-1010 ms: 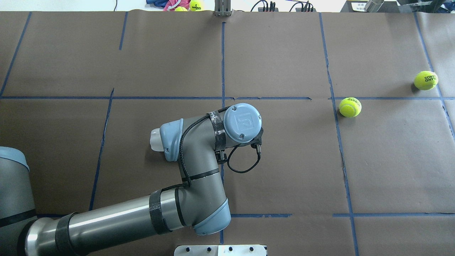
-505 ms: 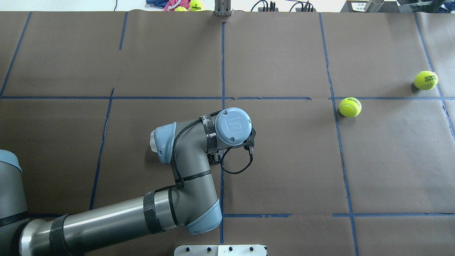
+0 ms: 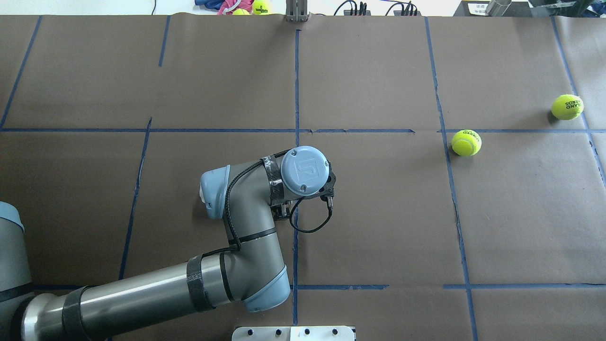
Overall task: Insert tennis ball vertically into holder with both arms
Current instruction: 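Grasp the can's open end with the left gripper and lift it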
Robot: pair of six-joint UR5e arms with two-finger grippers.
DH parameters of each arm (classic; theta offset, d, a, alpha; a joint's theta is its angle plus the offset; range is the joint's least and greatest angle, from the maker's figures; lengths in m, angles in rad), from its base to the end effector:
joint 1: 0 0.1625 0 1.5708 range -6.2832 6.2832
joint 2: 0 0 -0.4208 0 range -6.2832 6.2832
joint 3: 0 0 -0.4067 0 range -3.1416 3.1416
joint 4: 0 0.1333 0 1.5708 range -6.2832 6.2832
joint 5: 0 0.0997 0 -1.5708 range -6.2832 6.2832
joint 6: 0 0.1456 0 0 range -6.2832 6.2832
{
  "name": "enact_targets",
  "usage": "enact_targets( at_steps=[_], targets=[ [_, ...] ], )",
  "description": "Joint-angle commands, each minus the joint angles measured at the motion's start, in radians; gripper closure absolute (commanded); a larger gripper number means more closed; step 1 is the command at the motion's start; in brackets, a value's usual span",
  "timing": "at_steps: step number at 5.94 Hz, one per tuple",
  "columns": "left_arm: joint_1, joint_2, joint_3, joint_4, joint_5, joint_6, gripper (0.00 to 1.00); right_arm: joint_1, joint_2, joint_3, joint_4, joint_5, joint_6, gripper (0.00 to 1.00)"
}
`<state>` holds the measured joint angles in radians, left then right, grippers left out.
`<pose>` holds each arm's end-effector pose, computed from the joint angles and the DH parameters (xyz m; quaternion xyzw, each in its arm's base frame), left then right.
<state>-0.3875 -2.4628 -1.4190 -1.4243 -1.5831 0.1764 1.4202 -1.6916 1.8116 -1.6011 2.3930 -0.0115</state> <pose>0.6835 -0.4210 0.2173 0.2534 0.1463 0.6026 0.7425 -0.0429 -0.4600 0.6213 0.0133 -0.4011 -0.0920 0.9113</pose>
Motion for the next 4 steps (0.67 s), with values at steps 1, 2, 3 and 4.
enact_targets(
  at_steps=[1, 2, 3, 4],
  targets=[
    [0.002, 0.019, 0.000, -0.034, 0.000, -0.002, 0.06, -0.004, 0.001, -0.002, 0.001, -0.002, -0.001, 0.00],
    [0.002, 0.019, 0.003, -0.036, 0.000, -0.003, 0.08, -0.004, 0.001, 0.000, 0.001, -0.002, -0.001, 0.00],
    [0.004, 0.019, 0.003, -0.038, 0.000, -0.005, 0.11, -0.006, 0.001, 0.000, 0.001, -0.002, -0.001, 0.00],
    [0.004, 0.019, 0.003, -0.038, 0.000, -0.005, 0.15, -0.007, 0.001, 0.000, 0.001, -0.002, -0.001, 0.00]
  ],
)
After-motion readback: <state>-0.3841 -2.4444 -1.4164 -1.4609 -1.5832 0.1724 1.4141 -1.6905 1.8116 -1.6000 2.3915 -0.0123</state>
